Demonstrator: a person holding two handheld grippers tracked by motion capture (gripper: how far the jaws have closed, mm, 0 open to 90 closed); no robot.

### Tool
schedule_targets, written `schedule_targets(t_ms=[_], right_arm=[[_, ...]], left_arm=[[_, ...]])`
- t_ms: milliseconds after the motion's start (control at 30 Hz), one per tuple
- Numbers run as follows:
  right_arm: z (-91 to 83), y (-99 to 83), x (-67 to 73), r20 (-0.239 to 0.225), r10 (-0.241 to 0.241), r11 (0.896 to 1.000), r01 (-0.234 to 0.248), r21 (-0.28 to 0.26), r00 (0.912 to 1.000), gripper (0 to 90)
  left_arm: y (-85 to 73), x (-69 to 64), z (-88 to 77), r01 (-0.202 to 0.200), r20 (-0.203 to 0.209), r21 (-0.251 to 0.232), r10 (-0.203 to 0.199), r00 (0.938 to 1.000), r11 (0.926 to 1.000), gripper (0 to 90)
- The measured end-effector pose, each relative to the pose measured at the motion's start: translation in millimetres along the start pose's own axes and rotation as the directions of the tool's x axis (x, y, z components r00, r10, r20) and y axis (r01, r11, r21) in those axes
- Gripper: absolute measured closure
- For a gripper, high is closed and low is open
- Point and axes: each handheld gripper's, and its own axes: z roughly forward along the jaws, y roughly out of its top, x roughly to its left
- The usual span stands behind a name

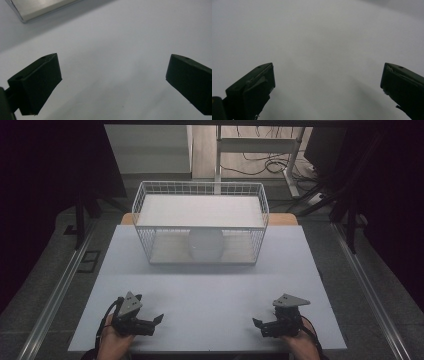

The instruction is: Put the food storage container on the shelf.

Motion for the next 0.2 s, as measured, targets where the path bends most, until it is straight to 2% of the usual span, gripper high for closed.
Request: schedule_targets(t_ms=[67, 200], right_arm=[[1.6, -2.5, -2.3, -0.013, 0.012, 1.0, -0.012, 0.026, 0.9998, 0.0], [2.5, -3.2, -3.1, -0.015, 0.013, 0.999, -0.012, 0.033, 0.9998, 0.0]], left_arm=[[-0.2, -0.2, 0.7, -0.004, 0.001, 0.008, 0.004, 1.0, 1.0, 0.0], [0.1, -1.4, 2.6, -0.014, 0.002, 0.019, 0.014, 0.9999, 0.9997, 0.0]])
